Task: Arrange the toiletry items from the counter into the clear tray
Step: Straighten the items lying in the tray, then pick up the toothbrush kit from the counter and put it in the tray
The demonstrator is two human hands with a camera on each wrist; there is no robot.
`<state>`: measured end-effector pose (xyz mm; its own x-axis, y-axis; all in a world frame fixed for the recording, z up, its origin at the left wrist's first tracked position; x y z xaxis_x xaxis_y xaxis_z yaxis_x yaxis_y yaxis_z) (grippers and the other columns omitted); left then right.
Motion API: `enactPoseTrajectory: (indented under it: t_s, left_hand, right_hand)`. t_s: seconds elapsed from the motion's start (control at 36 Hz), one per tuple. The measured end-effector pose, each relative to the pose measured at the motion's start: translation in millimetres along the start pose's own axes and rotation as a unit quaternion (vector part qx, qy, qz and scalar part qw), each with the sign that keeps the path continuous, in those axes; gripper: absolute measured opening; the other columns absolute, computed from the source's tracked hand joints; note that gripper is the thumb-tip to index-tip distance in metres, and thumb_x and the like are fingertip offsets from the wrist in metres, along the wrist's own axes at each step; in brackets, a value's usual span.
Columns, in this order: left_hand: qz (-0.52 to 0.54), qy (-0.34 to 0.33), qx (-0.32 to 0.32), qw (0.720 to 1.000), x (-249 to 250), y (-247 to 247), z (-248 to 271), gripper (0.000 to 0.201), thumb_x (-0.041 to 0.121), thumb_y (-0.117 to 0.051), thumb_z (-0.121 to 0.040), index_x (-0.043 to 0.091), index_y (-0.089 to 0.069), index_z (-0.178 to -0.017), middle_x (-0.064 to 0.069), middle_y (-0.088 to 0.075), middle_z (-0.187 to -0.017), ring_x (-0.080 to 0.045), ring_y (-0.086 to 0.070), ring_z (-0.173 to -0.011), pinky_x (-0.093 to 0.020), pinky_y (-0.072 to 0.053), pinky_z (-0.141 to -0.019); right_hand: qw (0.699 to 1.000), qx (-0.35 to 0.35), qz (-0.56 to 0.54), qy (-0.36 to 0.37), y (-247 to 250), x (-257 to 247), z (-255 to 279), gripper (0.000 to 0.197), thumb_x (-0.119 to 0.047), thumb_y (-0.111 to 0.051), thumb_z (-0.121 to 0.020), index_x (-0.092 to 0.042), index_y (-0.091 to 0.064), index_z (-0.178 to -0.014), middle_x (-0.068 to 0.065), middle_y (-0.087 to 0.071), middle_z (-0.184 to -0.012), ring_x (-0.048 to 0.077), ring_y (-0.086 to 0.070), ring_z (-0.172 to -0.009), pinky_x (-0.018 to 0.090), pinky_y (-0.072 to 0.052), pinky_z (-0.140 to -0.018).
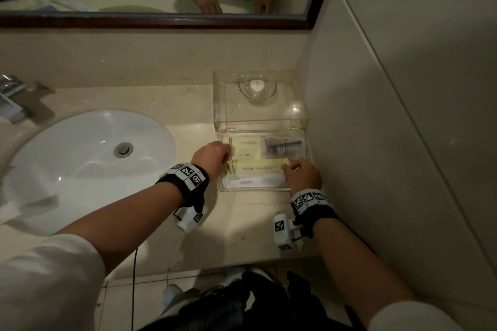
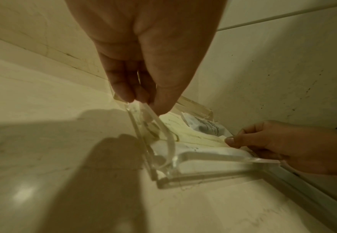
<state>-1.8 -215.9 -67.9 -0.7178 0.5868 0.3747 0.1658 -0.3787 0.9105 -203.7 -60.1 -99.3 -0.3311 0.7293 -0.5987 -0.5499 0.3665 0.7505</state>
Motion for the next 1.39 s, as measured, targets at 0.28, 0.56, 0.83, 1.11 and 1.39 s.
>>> enactPoseTrajectory:
  t_s: [0.28, 0.56, 0.83, 1.11, 1.39]
  left_hand:
    - [-0.009, -0.015, -0.008, 1.000, -1, -4, -2, 0.013, 0.011, -0.061, -0.084, 0.020, -0.070, -0.088, -0.001, -0.058, -0.099, -0.021, -0.059, -0.090, -0.022, -0.041, -0.070]
    - [-0.043, -0.068, 0.009, 0.997, 6, -2, 1, 0.018, 0.011, -0.054, -0.084, 0.018, -0.070, -0.090, 0.000, -0.067, -0.094, -0.022, -0.059, -0.090, -0.024, -0.042, -0.068]
    - [-0.106, -0.138, 0.035, 0.984, 13, 1, 7, 0.022, 0.020, -0.049, -0.090, 0.019, -0.071, -0.094, 0.001, -0.071, -0.089, -0.022, -0.053, -0.086, -0.030, -0.042, -0.070]
    - [0.010, -0.091, 0.042, 0.995, -9, 9, 3, 0.015, 0.027, -0.057, -0.089, 0.028, -0.069, -0.097, 0.011, -0.070, -0.101, -0.019, -0.054, -0.100, -0.032, -0.036, -0.087]
    - [0.227, -0.021, 0.046, 0.973, -51, 29, 24, 0.015, 0.018, -0.059, -0.090, 0.019, -0.069, -0.101, 0.004, -0.071, -0.102, -0.009, -0.059, -0.086, -0.021, -0.043, -0.078]
  right_hand:
    - [1.000, -0.010, -0.026, -0.001, -1, 0, -1, 0.018, -0.031, -0.069, -0.080, -0.022, -0.059, -0.069, -0.002, -0.062, -0.075, 0.019, -0.059, -0.073, 0.023, -0.045, -0.066]
    - [0.999, 0.006, -0.040, 0.013, 1, -1, 2, 0.010, -0.021, -0.067, -0.081, -0.024, -0.060, -0.075, 0.000, -0.063, -0.076, 0.022, -0.062, -0.073, 0.025, -0.047, -0.061]
    - [0.999, -0.002, -0.041, 0.002, -2, 3, 0, 0.020, -0.010, -0.054, -0.083, -0.021, -0.068, -0.091, 0.006, -0.069, -0.094, 0.024, -0.063, -0.083, 0.023, -0.047, -0.067]
    - [0.998, 0.015, -0.063, 0.017, 3, -2, 2, 0.012, -0.013, -0.053, -0.085, -0.017, -0.063, -0.092, 0.003, -0.064, -0.085, 0.023, -0.058, -0.077, 0.026, -0.044, -0.066]
    - [0.992, 0.067, -0.085, 0.065, 8, -27, 13, 0.008, -0.011, -0.054, -0.085, -0.014, -0.061, -0.088, 0.005, -0.062, -0.077, 0.025, -0.058, -0.072, 0.026, -0.046, -0.065]
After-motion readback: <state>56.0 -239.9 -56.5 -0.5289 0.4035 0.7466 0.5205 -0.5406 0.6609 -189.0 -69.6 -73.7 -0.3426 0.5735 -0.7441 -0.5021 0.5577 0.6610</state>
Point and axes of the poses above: each hand's wrist, its own z-axis away from the middle knuckle, its own y-axis out of the back of the hand, x = y × z, the point moved 10 cm from there along -z, towards the middle knuckle
